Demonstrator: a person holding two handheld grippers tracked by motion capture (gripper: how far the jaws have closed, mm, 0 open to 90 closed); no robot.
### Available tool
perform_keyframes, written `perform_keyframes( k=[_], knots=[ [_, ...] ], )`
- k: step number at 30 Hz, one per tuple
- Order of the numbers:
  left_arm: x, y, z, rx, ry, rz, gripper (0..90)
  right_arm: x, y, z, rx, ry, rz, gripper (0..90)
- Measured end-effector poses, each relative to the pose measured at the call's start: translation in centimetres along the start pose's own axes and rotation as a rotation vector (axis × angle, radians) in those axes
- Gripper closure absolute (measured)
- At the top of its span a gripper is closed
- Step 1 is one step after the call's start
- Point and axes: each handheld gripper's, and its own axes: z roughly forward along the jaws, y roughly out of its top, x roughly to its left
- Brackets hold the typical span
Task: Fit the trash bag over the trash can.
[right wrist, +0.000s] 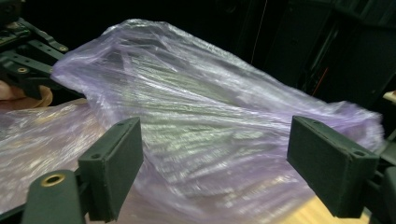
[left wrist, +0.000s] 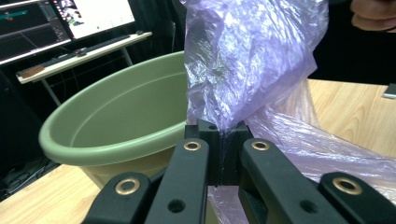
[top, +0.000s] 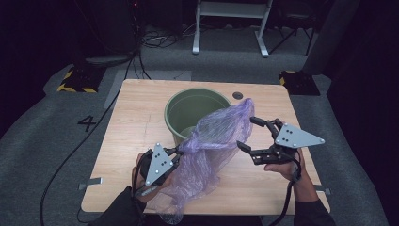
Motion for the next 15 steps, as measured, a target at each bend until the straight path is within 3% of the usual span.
perform_keyframes(
  k=[4, 5, 6, 7, 8, 9, 13, 15],
  knots=[
    [0.4, 0.2, -0.4, -0.016, 0.011, -0.012, 89.8, -0.3, 0.1, -0.8, -0.004, -0.013, 0.002, 17.3],
    [0.5, 0.3, -0.5, -0.019, 0.012, -0.007, 89.7, -0.4, 0.0, -0.7, 0.027, -0.028, -0.008, 17.4],
    [0.5, 0.3, -0.6, -0.023, 0.011, -0.012, 89.7, -0.4, -0.2, -0.2, 0.101, -0.058, -0.033, 18.3],
    [0.6, 0.3, -0.6, -0.021, 0.013, -0.012, 89.7, -0.4, -0.2, -0.2, 0.101, -0.058, -0.033, 18.3],
    [0.6, 0.3, -0.6, -0.022, 0.013, -0.013, 89.7, -0.7, -0.9, 0.4, 0.166, -0.073, -0.049, 19.4],
    [0.7, 0.3, -0.6, -0.024, 0.011, -0.013, 89.7, -0.9, -1.2, 0.6, 0.191, -0.059, -0.045, 19.1],
    [0.7, 0.2, -0.4, -0.019, -0.007, -0.009, 89.7, -1.3, -2.5, 1.7, 0.247, -0.048, -0.053, 18.8],
    [0.7, 0.1, -0.1, -0.012, -0.022, -0.008, 89.7, -1.4, -2.9, 2.3, 0.262, -0.066, -0.06, 19.3]
  ],
)
